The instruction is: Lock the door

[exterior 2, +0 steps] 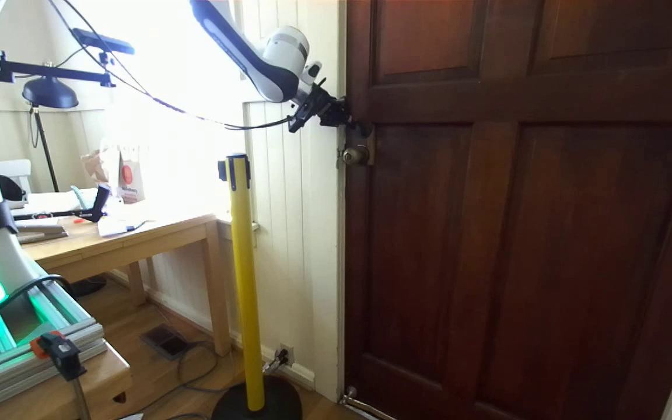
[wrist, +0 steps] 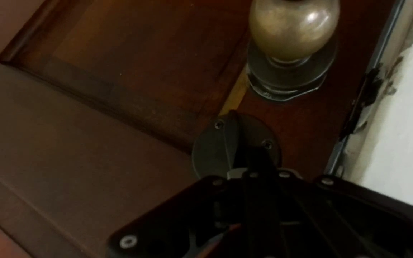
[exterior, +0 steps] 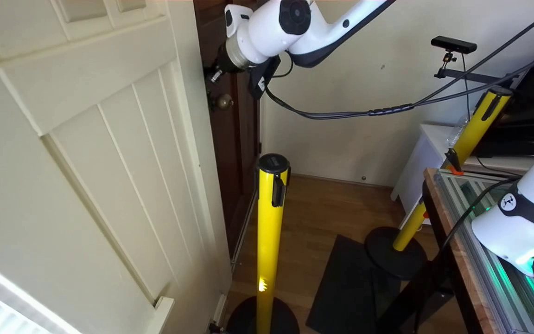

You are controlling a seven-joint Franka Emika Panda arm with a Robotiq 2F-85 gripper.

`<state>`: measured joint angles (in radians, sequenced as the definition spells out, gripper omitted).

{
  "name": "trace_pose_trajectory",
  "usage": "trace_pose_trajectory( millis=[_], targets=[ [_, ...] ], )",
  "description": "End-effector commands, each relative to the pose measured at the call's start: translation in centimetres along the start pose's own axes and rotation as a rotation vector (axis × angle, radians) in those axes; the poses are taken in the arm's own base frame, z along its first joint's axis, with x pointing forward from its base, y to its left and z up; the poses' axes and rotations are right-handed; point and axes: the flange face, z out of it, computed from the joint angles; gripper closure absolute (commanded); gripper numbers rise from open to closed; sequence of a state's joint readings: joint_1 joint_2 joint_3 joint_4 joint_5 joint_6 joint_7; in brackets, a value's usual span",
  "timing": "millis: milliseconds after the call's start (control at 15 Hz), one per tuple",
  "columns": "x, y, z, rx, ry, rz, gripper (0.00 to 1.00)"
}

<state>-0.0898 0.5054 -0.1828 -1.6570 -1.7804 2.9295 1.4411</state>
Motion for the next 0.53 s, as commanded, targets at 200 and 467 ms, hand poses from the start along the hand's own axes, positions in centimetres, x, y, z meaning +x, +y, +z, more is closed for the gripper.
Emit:
trace_pose_trajectory(
  millis=[200,467],
  targets=[
    [-2.8,7.7,1.2,0.033,-0.071,0.274,1.00],
    [-1.9,9.4,0.9,0.049,-0.034,0.356,1.00]
  ],
)
